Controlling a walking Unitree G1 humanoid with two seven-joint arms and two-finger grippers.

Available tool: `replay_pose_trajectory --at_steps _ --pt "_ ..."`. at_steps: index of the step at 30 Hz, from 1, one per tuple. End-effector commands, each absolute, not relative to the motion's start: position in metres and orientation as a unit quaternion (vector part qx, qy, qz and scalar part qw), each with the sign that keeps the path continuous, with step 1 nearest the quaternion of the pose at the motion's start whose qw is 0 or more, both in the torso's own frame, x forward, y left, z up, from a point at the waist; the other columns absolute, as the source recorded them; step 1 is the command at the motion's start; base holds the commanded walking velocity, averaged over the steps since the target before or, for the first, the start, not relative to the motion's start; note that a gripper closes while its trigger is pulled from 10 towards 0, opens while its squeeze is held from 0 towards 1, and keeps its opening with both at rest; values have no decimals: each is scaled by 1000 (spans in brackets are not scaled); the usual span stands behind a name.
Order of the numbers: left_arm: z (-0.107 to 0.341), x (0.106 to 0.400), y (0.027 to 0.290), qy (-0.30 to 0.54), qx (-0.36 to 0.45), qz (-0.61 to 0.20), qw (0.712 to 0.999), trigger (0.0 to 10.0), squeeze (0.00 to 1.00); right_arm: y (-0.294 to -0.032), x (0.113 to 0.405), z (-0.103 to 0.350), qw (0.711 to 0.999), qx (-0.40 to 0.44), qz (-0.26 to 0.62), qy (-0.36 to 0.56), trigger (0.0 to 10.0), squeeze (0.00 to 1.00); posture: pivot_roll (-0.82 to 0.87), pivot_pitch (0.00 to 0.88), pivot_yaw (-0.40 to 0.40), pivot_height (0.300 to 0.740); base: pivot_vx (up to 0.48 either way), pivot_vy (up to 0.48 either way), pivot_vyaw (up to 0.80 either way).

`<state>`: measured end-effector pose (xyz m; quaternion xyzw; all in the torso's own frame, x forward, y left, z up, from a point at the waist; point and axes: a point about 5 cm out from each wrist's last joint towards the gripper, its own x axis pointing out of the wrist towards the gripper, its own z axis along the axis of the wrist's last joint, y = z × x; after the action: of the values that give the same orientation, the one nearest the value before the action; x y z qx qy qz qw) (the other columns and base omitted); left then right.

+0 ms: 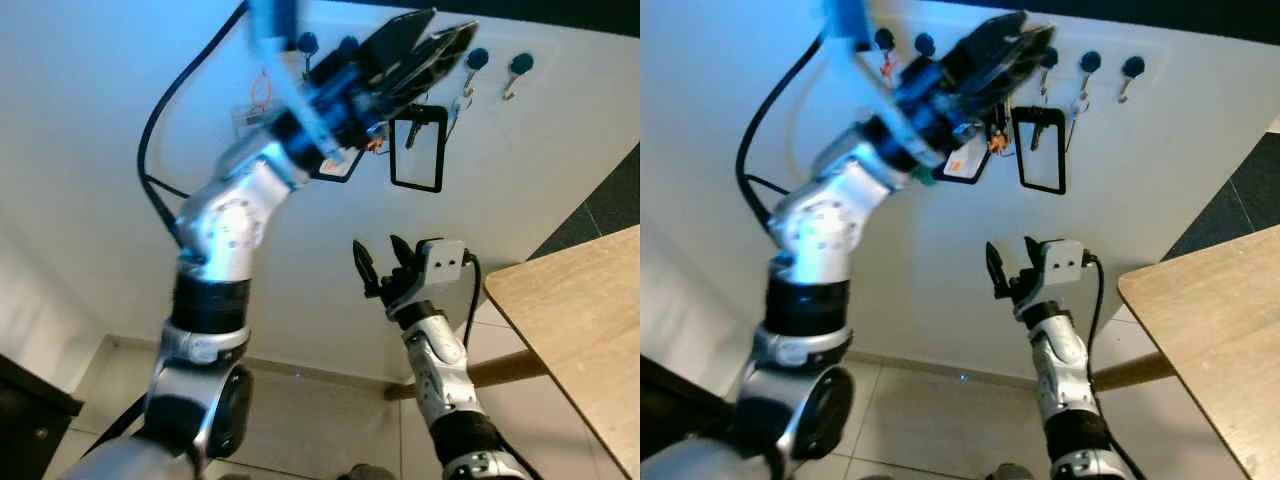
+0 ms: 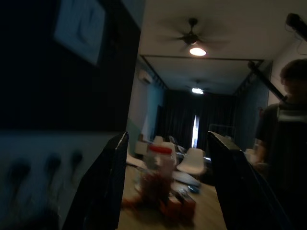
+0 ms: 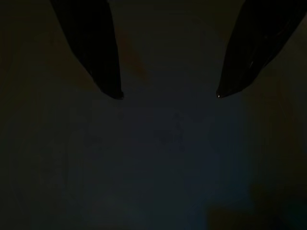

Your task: Hang keys on a hook

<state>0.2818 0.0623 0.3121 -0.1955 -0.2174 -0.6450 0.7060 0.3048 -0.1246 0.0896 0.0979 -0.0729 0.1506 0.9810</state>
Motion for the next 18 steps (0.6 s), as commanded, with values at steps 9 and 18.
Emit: replay_pose_trajectory --at_steps 9,18 --pt "192 272 164 -30 -73 -559 826 10000 0 -140 276 22 982 100 139 79 10000 0 84 81 -44 740 0 0 0" --pt "71 273 224 185 2 -286 940 10000 0 -153 255 -12 976 69 116 170 10000 0 100 83 -60 740 0 0 0"
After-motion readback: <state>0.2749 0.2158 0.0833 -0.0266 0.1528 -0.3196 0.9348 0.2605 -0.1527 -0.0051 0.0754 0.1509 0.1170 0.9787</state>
